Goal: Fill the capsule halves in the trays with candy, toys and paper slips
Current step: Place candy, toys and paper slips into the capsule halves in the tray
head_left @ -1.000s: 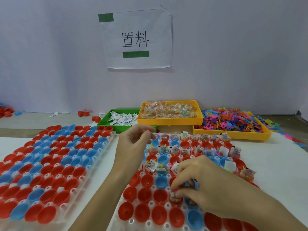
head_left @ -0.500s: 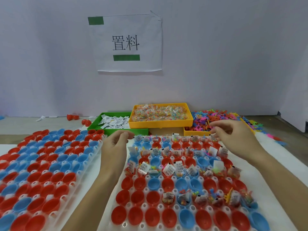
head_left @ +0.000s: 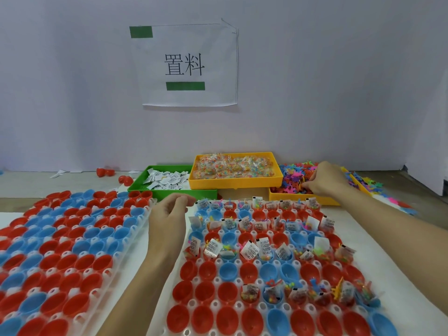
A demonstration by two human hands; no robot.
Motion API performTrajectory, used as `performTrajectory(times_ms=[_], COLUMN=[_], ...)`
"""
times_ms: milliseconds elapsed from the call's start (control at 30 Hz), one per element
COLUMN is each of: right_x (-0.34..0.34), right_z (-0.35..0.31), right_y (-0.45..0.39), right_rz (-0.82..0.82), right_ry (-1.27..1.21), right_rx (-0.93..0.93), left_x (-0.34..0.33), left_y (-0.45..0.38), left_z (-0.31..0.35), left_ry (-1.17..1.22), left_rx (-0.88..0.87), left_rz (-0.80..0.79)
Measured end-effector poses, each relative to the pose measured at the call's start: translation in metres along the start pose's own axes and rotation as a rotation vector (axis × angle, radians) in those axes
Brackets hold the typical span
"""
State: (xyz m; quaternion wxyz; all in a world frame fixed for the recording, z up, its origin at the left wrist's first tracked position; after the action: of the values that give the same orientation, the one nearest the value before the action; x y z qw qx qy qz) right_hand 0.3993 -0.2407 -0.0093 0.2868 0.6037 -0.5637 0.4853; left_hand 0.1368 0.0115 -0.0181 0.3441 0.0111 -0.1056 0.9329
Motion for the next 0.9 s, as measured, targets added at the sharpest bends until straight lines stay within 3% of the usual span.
performTrajectory(times_ms=[133,400,733,900], right_x=[-0.001,0.003,0.008,0.014], right_z=[-0.001,0.012,0.019,-0.004], right_y=[0.0,0.011,0.021,0.058], right_rz=[-0.006,0.202,0.338,0.251], right_ry=[-0.055,-0.365,-0.521,-0.683], right_rx=[-0.034,-0.007,-0.04,0.097], left_x=[-0.001,-0.002,-0.005,-0.006], left_y=[0.001,0.003,0.007,0.012], left_z=[0.001,0.003,0.005,0.01], left_ry=[-0.008,0.004,-0.001,-0.01], left_rx=[-0.009,-0.022,-0.038,-0.099], left_rz=[-0.014,-0.03,-0.068,-0.133])
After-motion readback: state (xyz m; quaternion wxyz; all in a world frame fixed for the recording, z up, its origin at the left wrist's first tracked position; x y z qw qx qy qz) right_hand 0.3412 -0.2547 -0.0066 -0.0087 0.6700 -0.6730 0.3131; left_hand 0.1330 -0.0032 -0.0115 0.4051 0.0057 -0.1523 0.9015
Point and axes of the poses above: each hand's wrist, its own y-axis away from the middle knuckle, its own x-axis out of the back of the hand, z = x × y, the point moved 2 cm from there along -y, towards the middle knuckle, and after that the axes turned 6 degrees about x, right-handed, at the moved point
